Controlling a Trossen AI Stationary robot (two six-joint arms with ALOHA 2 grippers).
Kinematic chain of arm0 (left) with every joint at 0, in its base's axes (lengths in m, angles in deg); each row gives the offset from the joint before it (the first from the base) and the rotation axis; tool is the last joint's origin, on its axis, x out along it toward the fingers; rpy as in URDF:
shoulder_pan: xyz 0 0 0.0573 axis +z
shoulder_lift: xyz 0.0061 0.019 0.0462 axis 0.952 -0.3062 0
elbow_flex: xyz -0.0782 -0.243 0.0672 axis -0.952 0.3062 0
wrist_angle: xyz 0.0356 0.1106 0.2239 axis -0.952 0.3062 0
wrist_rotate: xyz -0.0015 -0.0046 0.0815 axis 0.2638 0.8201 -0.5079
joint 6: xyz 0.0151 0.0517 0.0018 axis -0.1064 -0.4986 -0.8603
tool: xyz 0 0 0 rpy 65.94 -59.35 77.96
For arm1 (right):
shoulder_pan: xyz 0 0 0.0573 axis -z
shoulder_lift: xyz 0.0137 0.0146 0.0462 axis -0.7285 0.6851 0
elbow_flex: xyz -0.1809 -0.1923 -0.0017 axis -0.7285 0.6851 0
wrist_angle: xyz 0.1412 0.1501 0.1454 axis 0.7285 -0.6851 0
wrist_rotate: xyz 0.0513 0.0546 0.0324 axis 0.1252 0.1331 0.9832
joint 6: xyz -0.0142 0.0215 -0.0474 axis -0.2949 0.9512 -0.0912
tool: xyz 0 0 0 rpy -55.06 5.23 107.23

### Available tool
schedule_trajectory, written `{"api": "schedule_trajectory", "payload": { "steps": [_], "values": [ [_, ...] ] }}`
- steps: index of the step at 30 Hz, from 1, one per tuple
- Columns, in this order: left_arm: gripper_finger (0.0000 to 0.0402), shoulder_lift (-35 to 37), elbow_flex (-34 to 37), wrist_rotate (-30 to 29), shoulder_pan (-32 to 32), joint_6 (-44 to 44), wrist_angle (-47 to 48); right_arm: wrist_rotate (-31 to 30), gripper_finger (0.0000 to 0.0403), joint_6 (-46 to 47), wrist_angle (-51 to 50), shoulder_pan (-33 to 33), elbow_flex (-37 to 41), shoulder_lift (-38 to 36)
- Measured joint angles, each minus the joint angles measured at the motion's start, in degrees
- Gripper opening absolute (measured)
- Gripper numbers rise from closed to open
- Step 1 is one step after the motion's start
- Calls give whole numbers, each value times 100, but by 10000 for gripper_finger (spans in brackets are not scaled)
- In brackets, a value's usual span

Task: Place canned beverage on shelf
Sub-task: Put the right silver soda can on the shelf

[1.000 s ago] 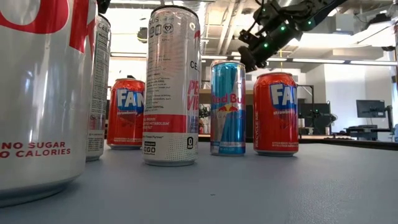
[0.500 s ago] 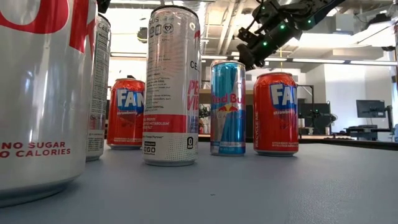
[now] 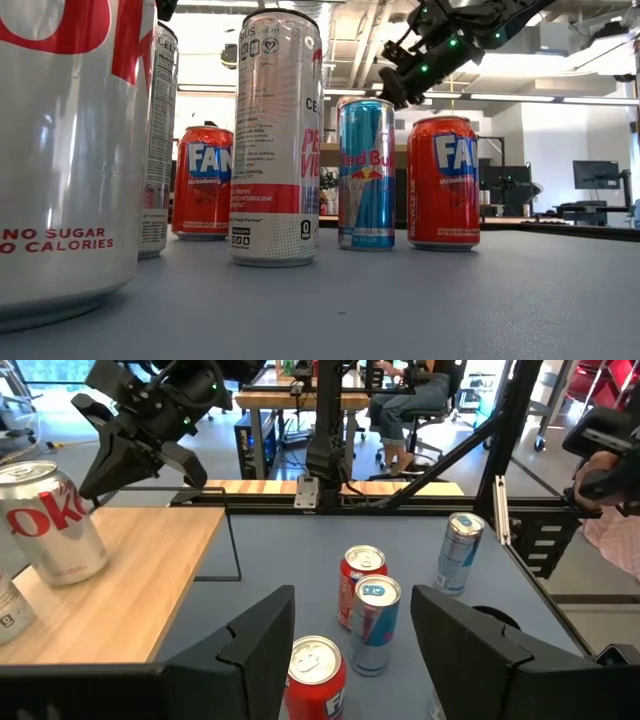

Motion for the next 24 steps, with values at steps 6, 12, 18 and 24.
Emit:
{"api": "schedule_trajectory", "payload": {
  "steps": [6,12,18,24],
  "values": [
    [192,0,0,-136,1,-46,-4,-37,0,62,-5,150,0,0],
    [192,0,0,-151,0,-46,-4,95,0,126,-20,3,-2,1],
    [192,-1,0,-151,2,-42,-1,132,0,103,31,-116,3,203],
    [192,-1,0,-150,1,-44,26,133,0,109,259,-63,-26,453]
  ]
}}
